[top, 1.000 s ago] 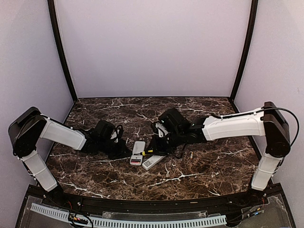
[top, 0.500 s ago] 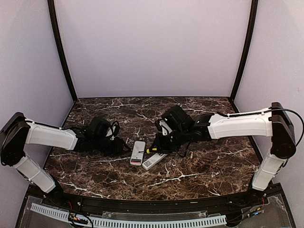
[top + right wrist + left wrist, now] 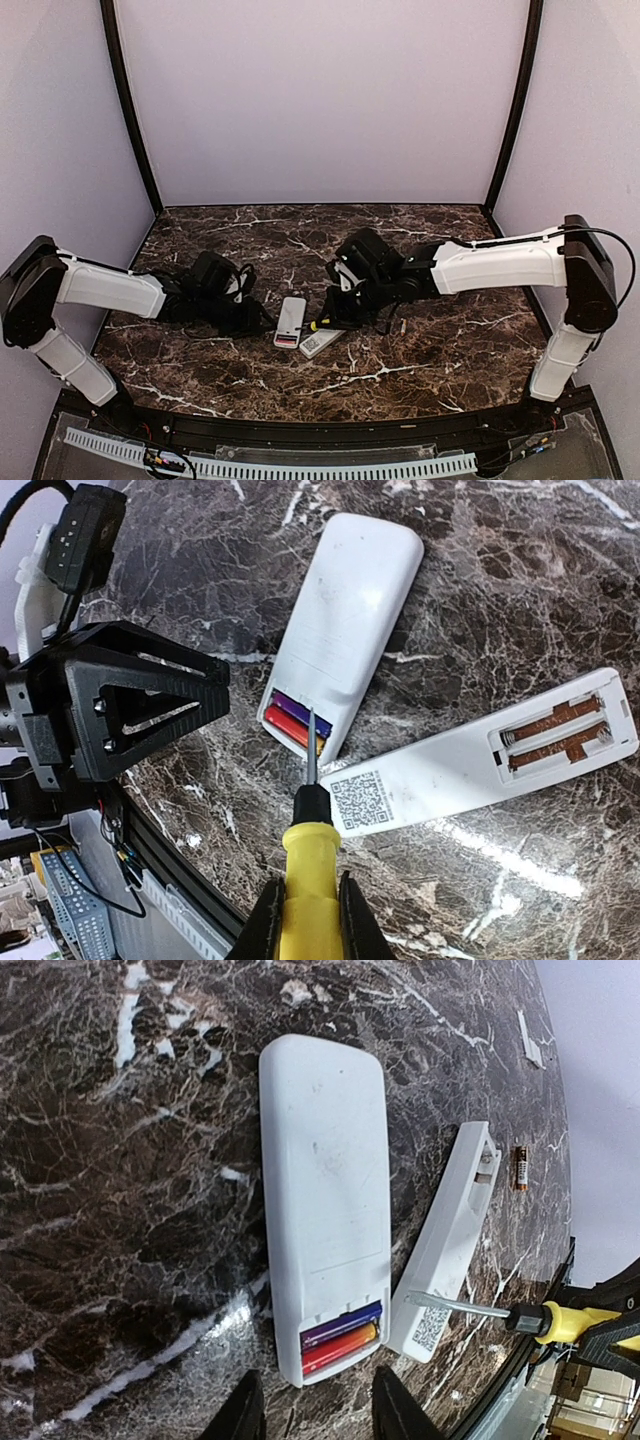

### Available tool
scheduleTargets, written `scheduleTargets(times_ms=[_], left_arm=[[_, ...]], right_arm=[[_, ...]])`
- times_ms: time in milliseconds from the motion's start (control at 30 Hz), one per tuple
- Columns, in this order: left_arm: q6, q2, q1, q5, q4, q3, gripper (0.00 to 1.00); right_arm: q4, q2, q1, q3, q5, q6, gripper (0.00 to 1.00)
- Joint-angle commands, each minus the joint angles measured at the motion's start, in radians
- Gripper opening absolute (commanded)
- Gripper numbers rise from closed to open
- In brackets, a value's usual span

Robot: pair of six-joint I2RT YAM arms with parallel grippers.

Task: Unload the batteries from the remote control
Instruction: Remove the battery from the remote control without the battery cover.

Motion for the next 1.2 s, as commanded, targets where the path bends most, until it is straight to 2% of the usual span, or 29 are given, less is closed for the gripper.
scheduleTargets(times_ms=[0, 233, 700, 1167], left_arm=[[0.015, 0.042, -0.016, 0.024, -0.003, 0.001, 0.35], [0.017, 0.084, -0.025, 0.027, 0.005, 0.014, 0.32], [0.014, 0.098, -0.037, 0.033, 0.014, 0.017, 0.17], [0.006, 0.125, -0.053, 0.039, 0.039, 0.024, 0.08]], right_arm=[[-0.047, 0.045, 0.011, 0.036, 0.008, 0.026, 0.0], [-0.063, 0.048, 0.012, 0.043, 0.021, 0.03, 0.0], [-0.078, 0.056, 0.013, 0.051, 0.012, 0.021, 0.0], [-0.116, 0.062, 0.025, 0.078, 0.029, 0.012, 0.0]])
